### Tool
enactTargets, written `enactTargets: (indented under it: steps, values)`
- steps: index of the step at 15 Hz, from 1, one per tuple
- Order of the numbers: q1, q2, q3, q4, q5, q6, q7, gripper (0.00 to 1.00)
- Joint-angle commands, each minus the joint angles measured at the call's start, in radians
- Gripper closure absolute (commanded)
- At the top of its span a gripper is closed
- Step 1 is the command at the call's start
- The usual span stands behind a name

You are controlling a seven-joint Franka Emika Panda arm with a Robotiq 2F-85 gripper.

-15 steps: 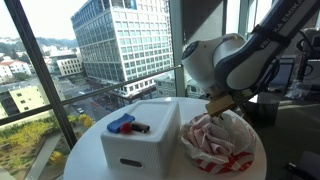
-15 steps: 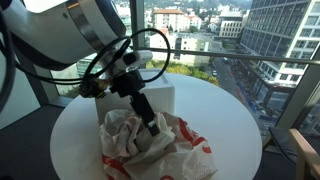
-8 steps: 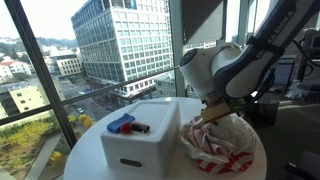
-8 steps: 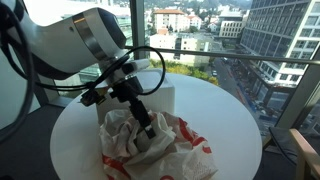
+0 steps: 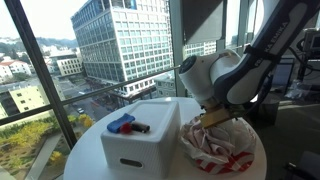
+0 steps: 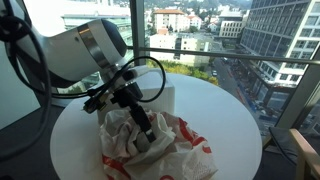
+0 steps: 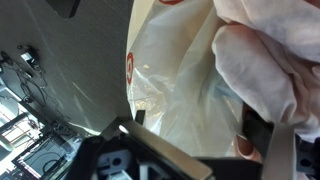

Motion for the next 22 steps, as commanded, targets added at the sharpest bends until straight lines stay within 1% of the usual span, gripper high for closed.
enactTargets:
  steps: [1, 2, 3, 4, 5, 7, 9, 12, 13, 15, 16, 17, 18, 22]
  values:
    - [0.005, 0.046, -0.013, 0.016, -0.065, 0.001, 0.038, 0.00]
    - [0.008, 0.054, -0.015, 0.018, -0.087, -0.002, 0.037, 0.25]
    - [0.008, 0.061, -0.015, 0.017, -0.109, 0.002, 0.028, 0.26]
    - [0.007, 0.066, -0.015, 0.018, -0.121, 0.005, 0.029, 0.32]
    - [0.006, 0.068, -0.015, 0.017, -0.126, 0.006, 0.030, 0.42]
    - [0.007, 0.064, -0.008, 0.019, -0.092, -0.007, 0.019, 0.58]
    - [0.007, 0.057, -0.003, 0.021, -0.075, -0.009, 0.009, 0.72]
    - [0.006, 0.049, 0.007, 0.029, -0.001, -0.015, -0.031, 0.96]
    - [0.006, 0.050, 0.011, 0.034, 0.034, -0.028, -0.054, 0.99]
    - [0.007, 0.050, 0.017, 0.042, 0.117, -0.052, -0.114, 1.00]
    - [0.011, 0.053, 0.022, 0.052, 0.169, -0.100, -0.154, 1.00]
    - [0.017, 0.055, 0.027, 0.068, 0.228, -0.173, -0.200, 0.99]
    - [0.028, 0.057, 0.027, 0.089, 0.261, -0.263, -0.216, 0.99]
    - [0.068, 0.069, 0.018, 0.168, 0.304, -0.579, -0.229, 0.99]
